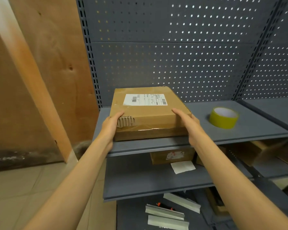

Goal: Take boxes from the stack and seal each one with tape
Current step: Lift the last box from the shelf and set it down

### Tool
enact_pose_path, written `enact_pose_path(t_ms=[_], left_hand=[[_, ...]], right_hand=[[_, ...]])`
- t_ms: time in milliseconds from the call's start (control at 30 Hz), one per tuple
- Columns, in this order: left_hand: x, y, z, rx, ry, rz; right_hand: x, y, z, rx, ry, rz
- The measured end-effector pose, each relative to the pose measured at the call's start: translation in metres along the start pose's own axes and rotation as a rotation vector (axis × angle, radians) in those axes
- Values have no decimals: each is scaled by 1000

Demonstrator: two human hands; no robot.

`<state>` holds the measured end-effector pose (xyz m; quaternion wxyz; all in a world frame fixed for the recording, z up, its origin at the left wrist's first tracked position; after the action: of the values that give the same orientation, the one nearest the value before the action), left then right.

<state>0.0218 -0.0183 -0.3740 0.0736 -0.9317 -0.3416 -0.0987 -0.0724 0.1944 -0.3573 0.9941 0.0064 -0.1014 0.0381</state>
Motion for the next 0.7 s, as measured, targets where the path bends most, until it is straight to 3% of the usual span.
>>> enact_pose_path(t_ms=[400, 700], left_hand=[[14, -31, -62, 58, -214, -8], [42, -128, -88, 81, -321, -9]], right_hand=[[0, 26, 55, -158, 174, -86], [-35, 106, 85, -216, 242, -85]])
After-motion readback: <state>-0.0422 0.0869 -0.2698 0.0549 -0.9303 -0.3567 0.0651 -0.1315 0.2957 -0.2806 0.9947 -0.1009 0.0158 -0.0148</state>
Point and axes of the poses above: each hand's wrist, its own x-axis away from the middle knuckle, its own y-axis out of the back of the hand, z = x × y, the point moved 1 cm from there along -x, towards the middle knuckle, and after that the axes turned 4 degrees about -z, right-handed, at the moved point
